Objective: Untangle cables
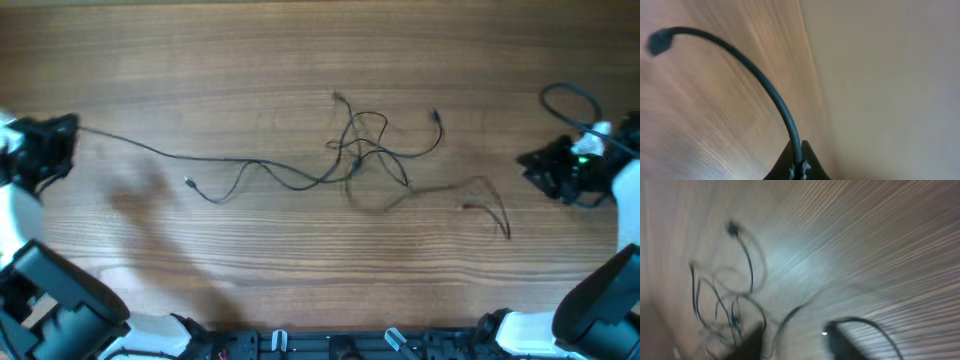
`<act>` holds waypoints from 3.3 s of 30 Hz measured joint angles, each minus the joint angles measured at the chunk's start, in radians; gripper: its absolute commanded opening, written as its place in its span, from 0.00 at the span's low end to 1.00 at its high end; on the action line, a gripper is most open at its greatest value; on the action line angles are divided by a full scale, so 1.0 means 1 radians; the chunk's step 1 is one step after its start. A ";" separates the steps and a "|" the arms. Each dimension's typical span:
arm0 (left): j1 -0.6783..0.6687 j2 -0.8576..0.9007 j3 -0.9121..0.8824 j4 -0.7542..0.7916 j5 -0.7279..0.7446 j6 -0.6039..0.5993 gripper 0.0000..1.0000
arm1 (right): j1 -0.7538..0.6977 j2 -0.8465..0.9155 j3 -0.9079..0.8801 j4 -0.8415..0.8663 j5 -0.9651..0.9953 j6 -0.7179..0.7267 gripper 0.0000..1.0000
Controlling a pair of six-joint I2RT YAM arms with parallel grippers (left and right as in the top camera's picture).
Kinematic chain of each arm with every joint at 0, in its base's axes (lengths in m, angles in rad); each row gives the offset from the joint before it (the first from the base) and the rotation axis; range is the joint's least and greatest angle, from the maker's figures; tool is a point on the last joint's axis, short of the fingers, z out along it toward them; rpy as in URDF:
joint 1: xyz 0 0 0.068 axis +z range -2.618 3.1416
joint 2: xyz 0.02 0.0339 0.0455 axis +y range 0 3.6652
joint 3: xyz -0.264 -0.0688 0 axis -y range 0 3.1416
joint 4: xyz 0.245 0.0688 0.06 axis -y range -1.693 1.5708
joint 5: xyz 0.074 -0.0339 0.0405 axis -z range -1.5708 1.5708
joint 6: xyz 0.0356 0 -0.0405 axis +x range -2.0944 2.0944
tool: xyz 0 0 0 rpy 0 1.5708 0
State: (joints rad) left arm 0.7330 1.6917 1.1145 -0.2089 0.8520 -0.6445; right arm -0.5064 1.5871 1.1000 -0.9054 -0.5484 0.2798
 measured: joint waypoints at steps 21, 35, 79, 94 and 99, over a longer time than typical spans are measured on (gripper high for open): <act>-0.625 0.000 -0.005 0.348 0.395 0.063 0.04 | 0.673 0.000 0.000 0.170 -0.204 -0.088 0.88; -0.549 -0.008 0.001 1.002 0.523 -0.510 0.04 | 1.054 0.059 0.000 0.293 0.293 -0.042 0.74; -0.615 -0.008 0.001 0.922 0.526 -0.521 0.04 | 1.069 0.172 0.009 0.461 0.334 -0.047 0.58; -0.608 -0.009 0.001 0.641 0.522 -0.361 0.04 | 0.843 -0.007 0.085 0.262 0.290 -0.080 0.04; -0.526 -0.009 0.001 0.639 0.522 -0.355 0.04 | 0.584 -0.186 0.100 0.157 0.292 -0.097 0.61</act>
State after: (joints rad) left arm 0.2066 1.6829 1.1156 0.4297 1.3743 -0.9993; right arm 0.0776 1.4010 1.1995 -0.7483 -0.2565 0.1825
